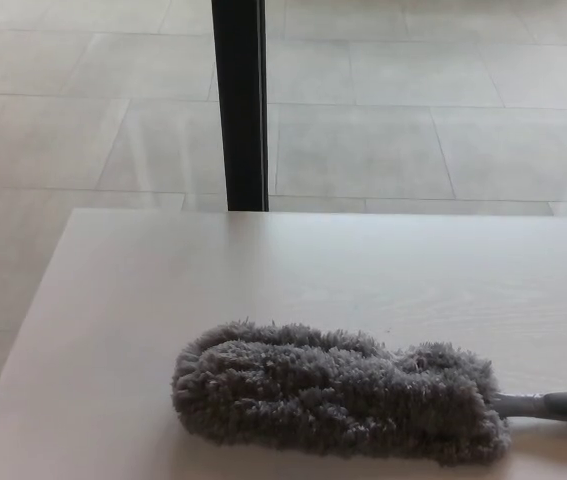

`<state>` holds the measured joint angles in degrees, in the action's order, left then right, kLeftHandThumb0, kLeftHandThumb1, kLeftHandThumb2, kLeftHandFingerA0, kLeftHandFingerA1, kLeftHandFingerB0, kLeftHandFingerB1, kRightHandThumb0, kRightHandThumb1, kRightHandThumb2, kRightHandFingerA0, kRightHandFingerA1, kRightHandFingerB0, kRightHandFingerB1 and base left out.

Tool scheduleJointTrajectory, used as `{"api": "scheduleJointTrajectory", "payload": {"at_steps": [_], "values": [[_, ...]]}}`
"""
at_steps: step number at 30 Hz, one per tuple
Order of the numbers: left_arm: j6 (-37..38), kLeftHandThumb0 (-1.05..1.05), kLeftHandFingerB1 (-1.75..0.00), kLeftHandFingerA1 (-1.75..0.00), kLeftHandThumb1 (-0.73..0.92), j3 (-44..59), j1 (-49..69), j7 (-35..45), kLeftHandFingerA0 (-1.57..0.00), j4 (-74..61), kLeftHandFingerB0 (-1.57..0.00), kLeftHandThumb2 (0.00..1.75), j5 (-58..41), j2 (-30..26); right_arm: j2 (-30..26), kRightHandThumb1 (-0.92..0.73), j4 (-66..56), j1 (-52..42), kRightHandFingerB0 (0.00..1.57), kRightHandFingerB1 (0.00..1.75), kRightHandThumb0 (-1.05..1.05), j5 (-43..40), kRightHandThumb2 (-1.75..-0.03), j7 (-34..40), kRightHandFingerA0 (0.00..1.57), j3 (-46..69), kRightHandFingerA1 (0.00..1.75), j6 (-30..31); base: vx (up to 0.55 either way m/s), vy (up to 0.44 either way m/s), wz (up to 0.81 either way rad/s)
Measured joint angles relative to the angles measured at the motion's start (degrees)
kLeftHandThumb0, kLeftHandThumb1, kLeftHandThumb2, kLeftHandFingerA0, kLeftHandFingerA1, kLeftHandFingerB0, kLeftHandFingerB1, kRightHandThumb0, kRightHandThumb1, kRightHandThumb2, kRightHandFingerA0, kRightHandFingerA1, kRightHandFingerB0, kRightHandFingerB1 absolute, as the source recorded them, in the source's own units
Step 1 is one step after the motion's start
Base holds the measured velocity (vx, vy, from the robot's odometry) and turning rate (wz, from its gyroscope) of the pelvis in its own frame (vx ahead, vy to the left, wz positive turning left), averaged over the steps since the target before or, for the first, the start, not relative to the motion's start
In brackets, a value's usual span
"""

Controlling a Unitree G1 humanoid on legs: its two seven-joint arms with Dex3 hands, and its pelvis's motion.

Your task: The robot uses its right hand to pick up the duster kept in the middle of the desk and use it to wipe the desk by swiping its surface twice

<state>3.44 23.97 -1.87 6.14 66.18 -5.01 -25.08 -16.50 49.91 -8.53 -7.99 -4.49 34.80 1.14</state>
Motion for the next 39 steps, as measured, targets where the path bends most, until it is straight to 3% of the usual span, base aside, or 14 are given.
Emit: {"api": "scheduleJointTrajectory", "payload": {"at_steps": [10, 12, 20, 21, 22, 23, 24, 25, 28, 30, 31, 33, 34, 39], "values": [[-1.05, -0.47, -0.54, -0.70, 0.74, 7.03, -3.10, 0.79, -0.54, 3.87, -0.49, 0.62, -3.06, -1.55, -2.14, -0.64, -12.05, 7.00, 0.00, 0.35, -0.82, -7.09, -1.04, 0.23, 0.00, 12.44, 0.47, 0.28, 0.00, 0.000, 0.00], [-1.14, -0.48, -0.54, -0.69, 0.74, 7.68, -3.42, 0.87, -0.55, 4.24, -0.49, 0.62, -3.32, -1.56, -2.91, -0.63, -15.99, 9.46, 0.04, 0.39, -0.93, -7.59, -1.03, 0.17, 0.02, 12.31, 0.65, 0.31, 0.00, 0.000, 0.00], [-1.38, -0.48, -0.53, -0.68, 0.72, 9.18, -4.36, 1.42, -0.58, 4.92, -0.50, 0.61, -4.32, -1.57, -4.28, -0.60, -31.04, 18.79, 0.04, 0.17, -0.85, -7.81, -1.05, -0.63, 0.03, 4.83, 0.35, 0.70, 0.00, 0.000, 0.00], [-1.40, -0.48, -0.52, -0.67, 0.72, 9.25, -4.42, 1.43, -0.57, 5.07, -0.48, 0.61, -4.44, -1.57, -4.28, -0.78, -33.05, 19.88, 0.06, 0.27, -0.88, -7.47, -0.63, -0.89, 0.07, 2.65, 0.38, 0.71, 0.00, 0.000, 0.00], [-1.41, -0.49, -0.52, -0.66, 0.72, 9.29, -4.59, 1.45, -0.58, 5.19, -0.49, 0.61, -4.52, -1.57, -4.28, -0.62, -34.90, 20.96, 0.12, 0.14, -0.91, -7.09, -1.04, -1.15, 0.06, 0.43, 0.42, 0.71, 0.00, 0.000, 0.00], [-1.41, -0.49, -0.53, -0.68, 0.73, 9.31, -4.71, 1.45, -0.58, 5.28, -0.49, 0.62, -4.58, -1.57, -4.28, -0.63, -36.24, 21.87, 0.10, 0.14, -0.91, -6.76, -1.05, -1.37, 0.08, -1.42, 0.41, 0.71, 0.00, 0.000, 0.00], [-1.41, -0.51, -0.54, -0.71, 0.73, 9.30, -4.87, 1.47, -0.55, 5.34, -0.48, 0.62, -4.63, -1.57, -4.28, -0.77, -37.28, 22.62, 0.10, 0.21, -0.85, -6.39, -0.66, -1.59, 0.11, -3.06, 0.35, 0.70, 0.00, 0.000, 0.00], [-1.41, -0.51, -0.53, -0.68, 0.73, 9.31, -5.00, 1.49, -0.56, 5.39, -0.50, 0.62, -4.70, -1.57, -4.28, -0.60, -38.45, 23.37, 0.11, 0.27, -0.84, -5.84, -1.00, -1.88, 0.03, -5.30, 0.48, 0.70, 0.00, 0.000, 0.00], [-1.41, -0.50, -0.54, -0.70, 0.72, 9.30, -5.08, 1.58, -0.56, 5.53, -0.52, 0.62, -4.80, -1.57, -4.28, -0.57, -40.39, 24.85, 0.00, 0.37, -0.84, -4.01, -1.00, -2.62, 0.10, -11.78, 0.48, 0.48, 0.00, 0.000, 0.00], [-1.41, -0.51, -0.52, -0.70, 0.74, 9.30, -5.11, 1.67, -0.57, 5.74, -0.47, 0.62, -4.88, -1.57, -4.28, -0.70, -41.08, 25.20, 0.13, 0.29, -0.91, -2.68, -0.68, -3.16, 0.07, -15.94, 0.40, 0.26, 0.00, 0.000, 0.00], [-1.41, -0.51, -0.54, -0.72, 0.74, 9.29, -5.11, 1.73, -0.57, 5.81, -0.49, 0.62, -4.90, -1.57, -4.28, -0.65, -41.25, 25.25, 0.09, 0.39, -0.96, -2.08, -1.02, -3.33, 0.01, -17.67, 0.42, 0.10, 0.00, 0.000, 0.00], [-1.41, -0.52, -0.54, -0.71, 0.74, 9.29, -5.15, 1.88, -0.54, 5.98, -0.47, 0.62, -4.95, -1.57, -4.28, -0.64, -41.32, 25.27, 0.04, 0.37, -0.93, -0.48, -1.04, -3.67, 0.02, -21.73, 0.46, -0.43, 0.00, 0.000, 0.00], [-1.41, -0.52, -0.53, -0.70, 0.74, 9.29, -5.15, 1.91, -0.54, 6.01, -0.46, 0.63, -4.99, -1.57, -4.28, -0.32, -41.31, 25.27, 0.00, 0.50, -0.40, 0.30, -0.99, -3.78, 0.00, -23.42, 0.51, -0.66, 0.00, 0.000, 0.00], [-1.41, -0.51, -0.54, -0.72, 0.74, 9.28, -5.21, 2.08, -0.55, 6.19, -0.48, 0.62, -5.09, -1.57, -4.32, -0.34, -41.23, 25.24, 0.00, 0.50, -0.40, 4.22, -0.99, -4.25, 0.00, -31.90, 0.52, -1.98, 0.00, 0.000, 0.00]]}}
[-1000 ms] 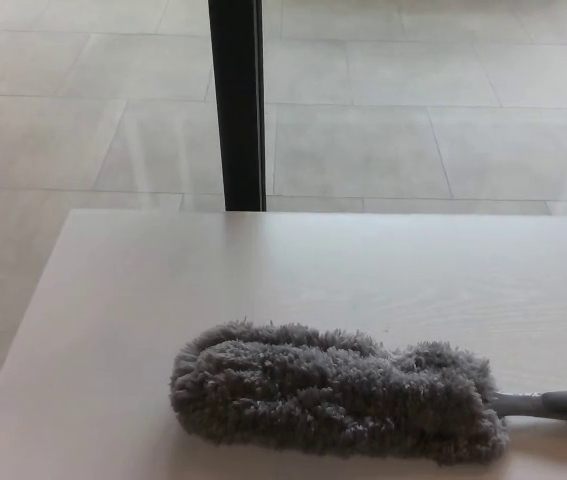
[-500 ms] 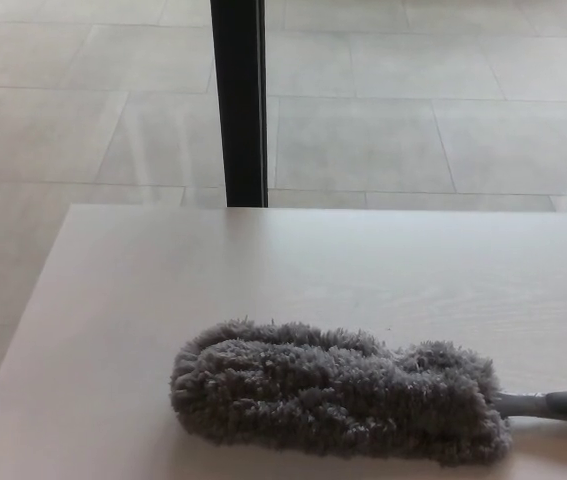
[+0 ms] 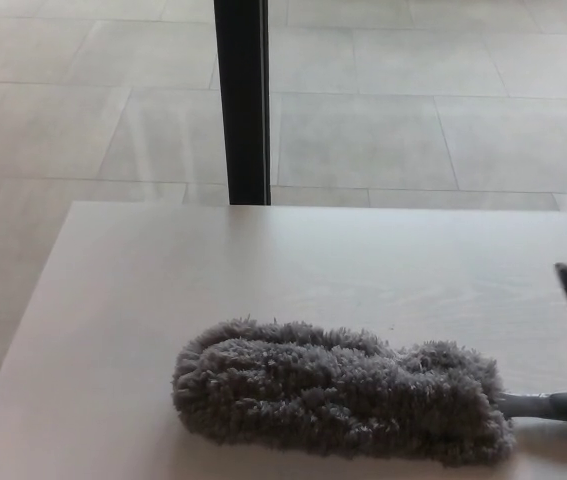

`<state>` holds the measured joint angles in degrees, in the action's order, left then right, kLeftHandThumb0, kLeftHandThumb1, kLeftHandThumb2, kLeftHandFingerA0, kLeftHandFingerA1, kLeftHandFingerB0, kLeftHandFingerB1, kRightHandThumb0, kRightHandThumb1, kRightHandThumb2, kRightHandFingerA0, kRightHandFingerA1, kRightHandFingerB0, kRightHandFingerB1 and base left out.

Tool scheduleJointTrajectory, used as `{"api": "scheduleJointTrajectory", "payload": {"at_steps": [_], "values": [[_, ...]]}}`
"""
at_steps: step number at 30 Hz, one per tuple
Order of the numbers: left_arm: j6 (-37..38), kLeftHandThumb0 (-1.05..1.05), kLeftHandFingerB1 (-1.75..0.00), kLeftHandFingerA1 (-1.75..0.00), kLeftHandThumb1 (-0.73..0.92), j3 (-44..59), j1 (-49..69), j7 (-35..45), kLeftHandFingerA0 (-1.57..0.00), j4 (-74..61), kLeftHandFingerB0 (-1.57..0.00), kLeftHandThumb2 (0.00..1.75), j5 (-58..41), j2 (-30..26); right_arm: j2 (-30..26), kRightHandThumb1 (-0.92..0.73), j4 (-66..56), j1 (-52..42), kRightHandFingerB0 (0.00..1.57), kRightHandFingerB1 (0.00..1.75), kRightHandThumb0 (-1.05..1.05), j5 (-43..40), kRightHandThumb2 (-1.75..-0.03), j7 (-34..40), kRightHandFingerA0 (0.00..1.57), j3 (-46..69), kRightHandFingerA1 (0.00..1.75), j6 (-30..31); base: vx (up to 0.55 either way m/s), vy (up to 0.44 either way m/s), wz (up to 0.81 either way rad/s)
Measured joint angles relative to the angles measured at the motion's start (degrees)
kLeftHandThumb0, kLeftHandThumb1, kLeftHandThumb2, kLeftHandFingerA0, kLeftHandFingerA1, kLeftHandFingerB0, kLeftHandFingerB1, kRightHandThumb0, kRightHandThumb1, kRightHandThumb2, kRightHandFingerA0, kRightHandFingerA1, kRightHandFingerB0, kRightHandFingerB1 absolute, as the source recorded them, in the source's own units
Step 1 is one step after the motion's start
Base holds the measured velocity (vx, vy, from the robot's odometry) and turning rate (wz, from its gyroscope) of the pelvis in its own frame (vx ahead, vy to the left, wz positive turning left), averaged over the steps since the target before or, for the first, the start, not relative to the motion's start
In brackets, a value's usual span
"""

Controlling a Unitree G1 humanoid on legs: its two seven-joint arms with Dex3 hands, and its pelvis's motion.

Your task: The robot uses its right hand to pick up the duster kept in the middle of the desk and use it to wipe the desk by swiping its surface twice

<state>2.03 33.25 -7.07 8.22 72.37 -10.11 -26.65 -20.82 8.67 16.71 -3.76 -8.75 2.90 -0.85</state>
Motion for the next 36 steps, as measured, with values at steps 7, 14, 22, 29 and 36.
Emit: {"api": "scheduleJointTrajectory", "payload": {"at_steps": [7, 14, 22, 29, 36], "values": [[0.00, -0.50, -0.54, -0.72, 0.73, 0.00, -0.03, 0.21, -0.56, 0.06, -0.49, 0.62, -0.06, 0.00, -1.62, -0.37, 1.38, -0.02, 0.00, 0.51, -0.40, 5.11, -1.01, -0.49, 0.00, -9.59, 0.51, -1.70, 0.00, 0.000, 0.00], [-0.02, -0.50, -0.54, -0.72, 0.73, 0.00, -0.08, 0.31, -0.56, 0.29, -0.49, 0.62, -0.13, 0.00, -4.41, -0.37, 4.14, -0.02, 0.00, 0.51, -0.40, 10.73, -1.01, -0.62, 0.00, -17.64, 0.51, -3.64, 0.00, 0.000, 0.00], [-0.36, -0.50, -0.54, -0.72, 0.73, 0.01, -0.12, 0.35, -0.56, 0.73, -0.49, 0.62, -0.38, -0.19, -7.78, -0.37, 6.46, 0.06, 0.00, 0.51, -0.40, 16.73, -1.01, -0.62, 0.00, -23.74, 0.51, -6.82, 0.00, 0.000, 0.00], [-1.47, -0.50, -0.54, -0.72, 0.73, 0.03, -0.23, 0.39, -0.56, 1.19, -0.49, 0.62, -1.41, -1.13, -9.55, -0.37, 7.93, 0.58, 0.00, 0.51, -0.40, 22.22, -1.01, -0.60, 0.00, -25.71, 0.51, -10.85, 0.00, 0.000, 0.00], [-1.80, -0.50, -0.51, -0.63, 0.74, -0.37, -0.12, 0.53, -0.58, 1.44, -0.48, 0.62, -1.88, -1.42, -9.12, -0.61, 11.84, 1.76, 0.02, 0.26, -0.87, 26.77, -0.99, 0.26, 0.02, -30.09, 0.52, -13.19, 0.00, 0.000, 0.00]]}}
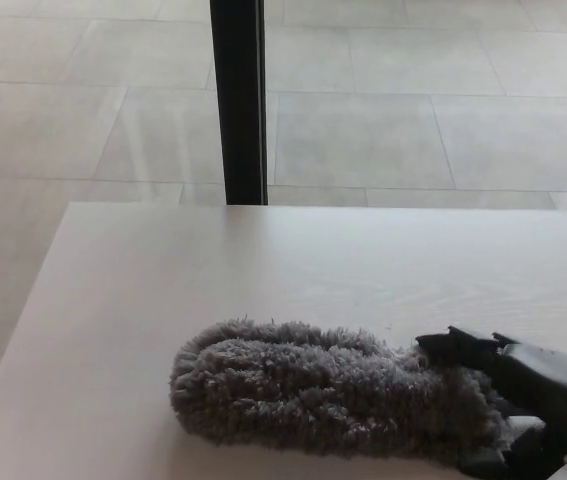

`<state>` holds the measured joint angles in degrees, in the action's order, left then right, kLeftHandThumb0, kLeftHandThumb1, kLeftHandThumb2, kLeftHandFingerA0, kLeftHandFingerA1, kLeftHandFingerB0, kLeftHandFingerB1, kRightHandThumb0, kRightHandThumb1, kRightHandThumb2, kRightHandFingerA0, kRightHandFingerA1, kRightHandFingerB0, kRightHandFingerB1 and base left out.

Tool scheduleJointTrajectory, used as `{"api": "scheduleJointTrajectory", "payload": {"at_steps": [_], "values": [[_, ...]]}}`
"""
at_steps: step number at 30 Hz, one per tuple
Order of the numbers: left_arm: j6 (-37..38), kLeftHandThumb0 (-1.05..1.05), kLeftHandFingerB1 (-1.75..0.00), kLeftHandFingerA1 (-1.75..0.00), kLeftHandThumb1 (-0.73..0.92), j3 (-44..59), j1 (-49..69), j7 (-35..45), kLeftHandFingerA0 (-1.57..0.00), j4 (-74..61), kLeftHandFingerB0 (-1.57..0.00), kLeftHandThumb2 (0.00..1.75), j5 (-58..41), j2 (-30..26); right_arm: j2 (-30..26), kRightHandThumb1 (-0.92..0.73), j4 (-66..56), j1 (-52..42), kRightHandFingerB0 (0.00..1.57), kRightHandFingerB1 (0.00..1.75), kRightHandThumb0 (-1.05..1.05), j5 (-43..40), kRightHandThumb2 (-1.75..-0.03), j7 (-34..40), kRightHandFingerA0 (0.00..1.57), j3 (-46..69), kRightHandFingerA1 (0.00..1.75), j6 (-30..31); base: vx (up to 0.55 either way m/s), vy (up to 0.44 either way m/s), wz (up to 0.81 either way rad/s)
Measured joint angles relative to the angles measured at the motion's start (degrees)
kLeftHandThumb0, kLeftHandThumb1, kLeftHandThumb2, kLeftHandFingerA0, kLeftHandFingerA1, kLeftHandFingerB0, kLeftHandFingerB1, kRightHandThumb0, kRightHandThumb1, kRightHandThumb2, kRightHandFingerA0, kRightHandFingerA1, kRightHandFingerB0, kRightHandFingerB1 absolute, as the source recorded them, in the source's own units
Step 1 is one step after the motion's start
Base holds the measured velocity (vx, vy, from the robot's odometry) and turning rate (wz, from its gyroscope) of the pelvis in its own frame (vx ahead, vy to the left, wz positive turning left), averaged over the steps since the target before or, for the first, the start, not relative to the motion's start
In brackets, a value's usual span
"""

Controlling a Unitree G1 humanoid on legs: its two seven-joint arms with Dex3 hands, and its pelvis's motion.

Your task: The robot uses its right hand to pick up the duster kept in the middle of the desk and use it to wipe the desk by swiping its surface twice

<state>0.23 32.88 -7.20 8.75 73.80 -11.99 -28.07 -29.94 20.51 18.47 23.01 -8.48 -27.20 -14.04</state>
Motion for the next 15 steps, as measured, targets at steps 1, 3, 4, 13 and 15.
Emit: {"api": "scheduleJointTrajectory", "payload": {"at_steps": [1, 3, 4, 13, 15], "values": [[0.00, -0.51, -0.51, -0.62, 0.73, 0.03, -0.02, 0.11, -0.61, 0.00, -0.53, 0.62, -0.08, 0.00, 0.17, -0.75, 0.76, 0.36, 0.07, 0.27, -0.81, 0.76, -0.63, 0.65, 0.06, -0.68, 0.49, -0.46, 0.00, 0.000, 0.00], [0.03, -0.50, -0.49, -0.60, 0.75, 0.29, -0.20, 0.46, -0.60, -0.04, -0.54, 0.62, -0.45, 0.00, 0.55, -0.76, 2.52, 0.83, 0.05, 0.28, -0.80, 2.19, -0.63, 2.18, 0.05, -1.37, 0.49, -1.49, 0.00, 0.000, 0.00], [0.09, -0.56, -0.45, -0.59, 0.74, 0.55, -0.26, 0.75, -0.61, -0.10, -0.54, 0.62, -0.74, 0.00, 0.72, -0.58, 3.44, 0.96, 0.06, 0.26, -0.81, 2.86, -0.99, 2.99, 0.04, -1.54, 0.53, -2.10, 0.00, 0.000, 0.00], [3.43, -0.52, -0.52, -0.66, 0.75, 2.33, -2.92, 7.53, -0.58, -4.94, -0.50, 0.63, -4.18, 0.98, 1.58, -0.74, 6.17, 1.00, 0.08, 0.28, -0.80, 4.91, -0.63, 5.59, 0.11, -0.25, 0.52, -4.08, 0.00, 0.000, 0.00], [3.54, -0.56, -0.51, -0.63, 0.70, 2.26, -2.96, 8.45, -0.58, -5.40, -0.50, 0.61, -4.60, 1.14, 1.85, -0.40, 6.42, 1.00, 0.00, 0.52, -0.40, 5.22, -1.01, 5.85, 0.00, -0.05, 0.52, -4.40, 0.00, 0.000, 0.00]]}}
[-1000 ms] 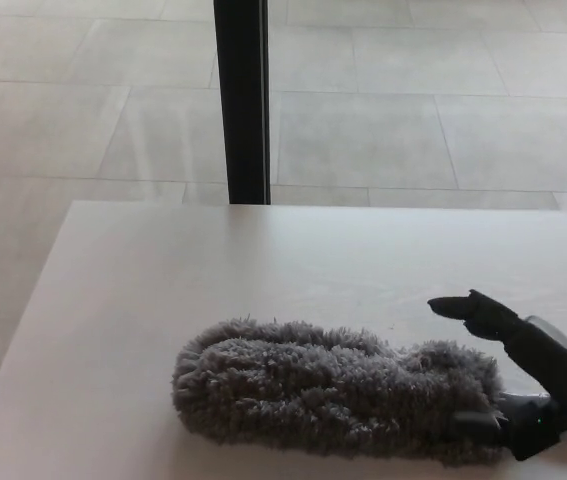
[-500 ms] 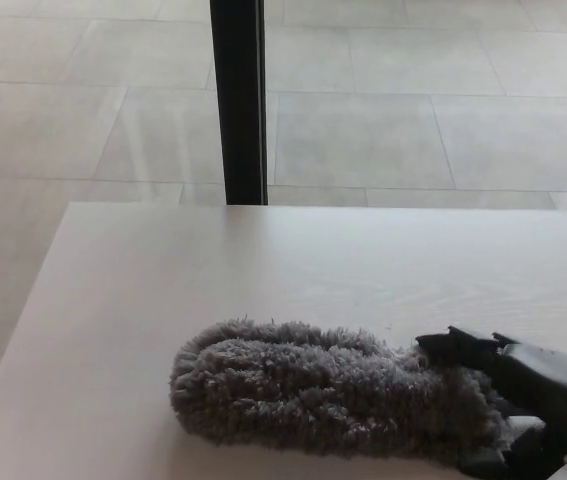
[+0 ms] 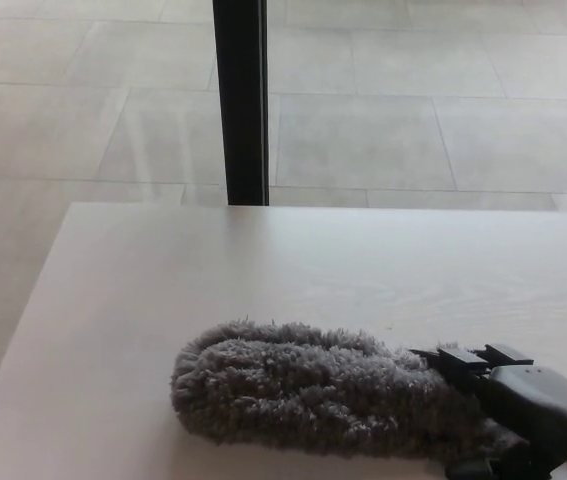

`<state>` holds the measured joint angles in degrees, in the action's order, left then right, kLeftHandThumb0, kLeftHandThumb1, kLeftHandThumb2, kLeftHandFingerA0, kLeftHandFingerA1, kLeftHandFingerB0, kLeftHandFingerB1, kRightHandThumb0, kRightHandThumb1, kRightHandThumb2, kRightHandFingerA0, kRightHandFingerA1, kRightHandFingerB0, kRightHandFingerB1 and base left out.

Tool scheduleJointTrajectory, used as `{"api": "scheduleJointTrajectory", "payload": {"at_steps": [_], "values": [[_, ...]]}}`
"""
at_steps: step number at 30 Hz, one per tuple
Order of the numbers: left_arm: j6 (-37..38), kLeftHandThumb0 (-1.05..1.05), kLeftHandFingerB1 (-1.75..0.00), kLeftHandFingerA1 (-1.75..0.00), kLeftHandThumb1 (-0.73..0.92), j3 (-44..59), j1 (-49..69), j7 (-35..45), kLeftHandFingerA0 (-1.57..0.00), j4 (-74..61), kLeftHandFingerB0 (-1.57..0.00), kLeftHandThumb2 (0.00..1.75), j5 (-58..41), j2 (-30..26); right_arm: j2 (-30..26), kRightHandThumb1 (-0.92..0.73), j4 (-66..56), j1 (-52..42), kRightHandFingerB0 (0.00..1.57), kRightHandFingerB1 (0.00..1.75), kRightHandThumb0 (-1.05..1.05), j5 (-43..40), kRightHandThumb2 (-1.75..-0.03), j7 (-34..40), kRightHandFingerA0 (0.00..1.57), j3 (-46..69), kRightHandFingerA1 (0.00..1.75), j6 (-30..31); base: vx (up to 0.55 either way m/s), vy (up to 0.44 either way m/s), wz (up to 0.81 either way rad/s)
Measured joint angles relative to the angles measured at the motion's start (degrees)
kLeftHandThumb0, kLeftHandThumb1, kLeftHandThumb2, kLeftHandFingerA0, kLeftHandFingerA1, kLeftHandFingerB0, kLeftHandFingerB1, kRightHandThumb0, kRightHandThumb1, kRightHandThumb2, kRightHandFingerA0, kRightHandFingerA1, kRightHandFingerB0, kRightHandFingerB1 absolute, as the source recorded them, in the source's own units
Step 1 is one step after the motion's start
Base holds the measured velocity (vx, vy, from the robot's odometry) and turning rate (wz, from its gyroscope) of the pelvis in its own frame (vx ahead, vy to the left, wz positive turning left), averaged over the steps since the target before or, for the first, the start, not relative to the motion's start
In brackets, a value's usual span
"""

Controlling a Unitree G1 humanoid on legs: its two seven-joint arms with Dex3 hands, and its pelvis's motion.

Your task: The robot uses its right hand to pick up the duster kept in the middle of the desk and use it to wipe the desk by swiping its surface twice

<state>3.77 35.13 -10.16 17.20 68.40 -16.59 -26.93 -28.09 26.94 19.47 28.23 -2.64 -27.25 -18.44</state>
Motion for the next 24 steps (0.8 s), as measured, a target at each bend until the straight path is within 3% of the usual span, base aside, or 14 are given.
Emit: {"api": "scheduleJointTrajectory", "payload": {"at_steps": [1, 2, 6, 7, 9, 12, 13, 15, 16, 17, 20, 21, 22, 24], "values": [[0.02, -0.56, -0.51, -0.63, 0.70, -0.14, 0.05, 0.51, -0.58, -0.05, -0.50, 0.61, -0.20, 0.00, 0.35, -0.40, 0.18, 0.01, 0.00, 0.52, -0.40, 0.21, -1.01, 0.19, 0.00, 0.10, 0.52, -0.17, 0.00, 0.000, 0.00], [0.07, -0.55, -0.51, -0.62, 0.70, -0.39, 0.10, 0.68, -0.56, -0.03, -0.48, 0.61, -0.26, 0.00, 0.67, -0.74, 0.35, 0.06, 0.08, 0.31, -0.79, 0.43, -0.64, 0.34, 0.15, 0.20, 0.51, -0.26, 0.00, 0.000, 0.00], [0.08, -0.51, -0.50, -0.65, 0.75, -0.90, 0.57, 0.78, -0.60, 0.63, -0.49, 0.62, -0.41, -0.01, 2.45, -0.59, 1.94, 0.75, 0.07, 0.35, -0.75, 1.10, -0.93, 1.26, 0.30, 0.41, 0.60, -0.38, 0.00, 0.000, 0.00], [0.07, -0.51, -0.50, -0.65, 0.76, -1.02, 0.72, 0.77, -0.59, 0.84, -0.50, 0.63, -0.41, -0.01, 3.24, -0.71, 2.40, 1.00, 0.11, 0.33, -0.66, 1.28, -0.61, 1.63, 0.45, 0.45, 0.67, -0.36, 0.00, 0.000, 0.00], [0.08, -0.53, -0.48, -0.62, 0.76, -1.13, 0.76, 0.77, -0.58, 1.21, -0.50, 0.63, -0.44, -0.02, 4.54, -0.54, 3.18, 1.47, 0.12, 0.47, -0.60, 1.82, -0.86, 2.74, 0.85, 0.43, 1.01, -0.43, 0.00, 0.000, 0.00], [0.10, -0.53, -0.48, -0.61, 0.75, -1.64, 0.78, 0.82, -0.58, 1.67, -0.50, 0.62, -0.44, -0.04, 7.99, -0.66, 4.15, 2.65, 0.25, 0.40, -0.49, 2.96, -0.60, 5.88, 0.93, 0.36, 1.20, -0.24, 0.00, 0.000, 0.00], [0.12, -0.53, -0.49, -0.61, 0.74, -1.73, 0.78, 0.82, -0.58, 1.74, -0.52, 0.62, -0.44, -0.05, 8.61, -0.54, 4.46, 2.85, 0.23, 0.51, -0.52, 3.34, -0.86, 6.73, 0.98, 0.15, 1.11, -0.24, 0.00, 0.000, 0.00], [0.12, -0.53, -0.50, -0.61, 0.73, -1.94, 0.77, 0.83, -0.57, 1.87, -0.52, 0.61, -0.44, -0.05, 10.42, -0.70, 5.35, 3.46, 0.33, 0.43, -0.39, 4.79, -0.60, 9.65, 0.88, -0.90, 1.37, -0.20, 0.00, 0.000, 0.00], [0.12, -0.53, -0.51, -0.61, 0.71, -1.97, 0.75, 0.83, -0.58, 1.87, -0.54, 0.61, -0.45, -0.05, 10.88, -0.55, 5.68, 3.59, 0.32, 0.56, -0.44, 5.35, -0.91, 10.77, 0.98, -1.40, 1.25, -0.21, 0.00, 0.000, 0.00], [0.12, -0.52, -0.53, -0.63, 0.73, -2.02, 0.72, 0.82, -0.55, 1.88, -0.53, 0.62, -0.45, -0.05, 11.25, -0.74, 6.08, 3.78, 0.63, 0.63, -0.27, 5.97, -0.70, 11.89, 0.86, -1.97, 1.66, -0.24, 0.00, 0.000, 0.00], [0.11, -0.52, -0.50, -0.63, 0.74, -2.04, 0.64, 0.79, -0.56, 1.88, -0.49, 0.62, -0.46, -0.05, 12.03, -0.68, 7.09, 4.48, 0.85, 0.82, -0.29, 7.72, -0.85, 15.09, 0.84, -3.82, 1.51, -0.26, 0.00, 0.000, 0.00], [0.11, -0.51, -0.50, -0.63, 0.73, -2.04, 0.61, 0.79, -0.58, 1.90, -0.50, 0.62, -0.47, -0.05, 12.22, -0.69, 7.50, 4.79, 0.86, 0.96, -0.32, 8.69, -0.80, 16.60, 0.82, -4.73, 1.55, -0.25, 0.00, 0.000, 0.00], [0.11, -0.51, -0.52, -0.64, 0.72, -2.03, 0.62, 0.78, -0.61, 1.92, -0.52, 0.62, -0.47, -0.05, 12.26, -0.70, 7.70, 4.88, 0.72, 1.50, -0.32, 9.04, -0.75, 17.29, 0.73, -5.13, 1.74, -0.25, 0.00, 0.000, 0.00], [0.11, -0.50, -0.51, -0.63, 0.73, -2.03, 0.62, 0.68, -0.60, 2.00, -0.50, 0.62, -0.46, -0.04, 12.34, -0.72, 8.79, 5.67, 0.72, 1.59, -0.31, 10.62, -0.73, 20.42, 0.73, -6.63, 1.75, -0.21, 0.00, 0.000, 0.00]]}}
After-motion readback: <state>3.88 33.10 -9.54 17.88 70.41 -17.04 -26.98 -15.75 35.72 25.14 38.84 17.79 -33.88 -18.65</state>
